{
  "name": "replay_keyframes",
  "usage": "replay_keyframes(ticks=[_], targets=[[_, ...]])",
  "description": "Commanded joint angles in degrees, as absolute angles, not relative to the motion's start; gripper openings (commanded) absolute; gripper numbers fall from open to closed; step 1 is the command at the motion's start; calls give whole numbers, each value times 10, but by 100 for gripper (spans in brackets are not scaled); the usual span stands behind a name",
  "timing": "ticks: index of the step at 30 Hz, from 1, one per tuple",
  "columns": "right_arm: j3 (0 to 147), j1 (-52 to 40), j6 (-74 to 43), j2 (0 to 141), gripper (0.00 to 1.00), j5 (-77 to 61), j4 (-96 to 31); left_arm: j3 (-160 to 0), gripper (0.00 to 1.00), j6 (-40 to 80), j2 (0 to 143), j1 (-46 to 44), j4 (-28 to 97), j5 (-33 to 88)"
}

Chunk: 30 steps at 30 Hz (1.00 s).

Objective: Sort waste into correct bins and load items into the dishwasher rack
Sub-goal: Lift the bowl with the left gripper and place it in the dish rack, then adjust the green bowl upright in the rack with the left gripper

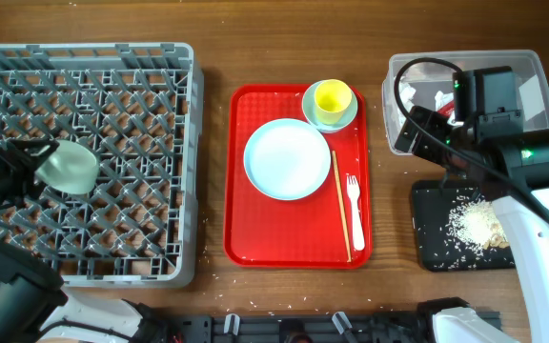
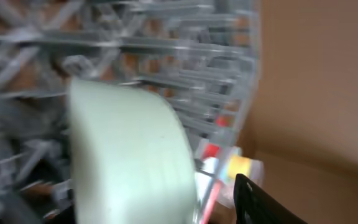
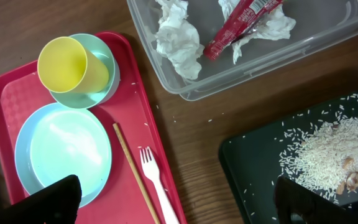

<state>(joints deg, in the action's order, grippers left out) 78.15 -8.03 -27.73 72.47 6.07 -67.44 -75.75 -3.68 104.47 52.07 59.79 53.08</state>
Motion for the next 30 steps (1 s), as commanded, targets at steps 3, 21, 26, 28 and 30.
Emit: replay_keyframes(ticks=[3,21,26,28,30], targets=[[785,-79,-270,723,100,68,-673,-813,55,27,1047,520,626,320],[785,-79,-270,723,100,68,-673,-956,4,3,1047,385,686,288],[785,-79,-270,723,100,68,-673,-948,4,24,1048,303,681,116],[785,-79,-270,723,100,68,-673,-943,4,45,1048,296,681,81],[785,-79,-270,723,100,68,-673,-935,4,52,1048,297,682,74]])
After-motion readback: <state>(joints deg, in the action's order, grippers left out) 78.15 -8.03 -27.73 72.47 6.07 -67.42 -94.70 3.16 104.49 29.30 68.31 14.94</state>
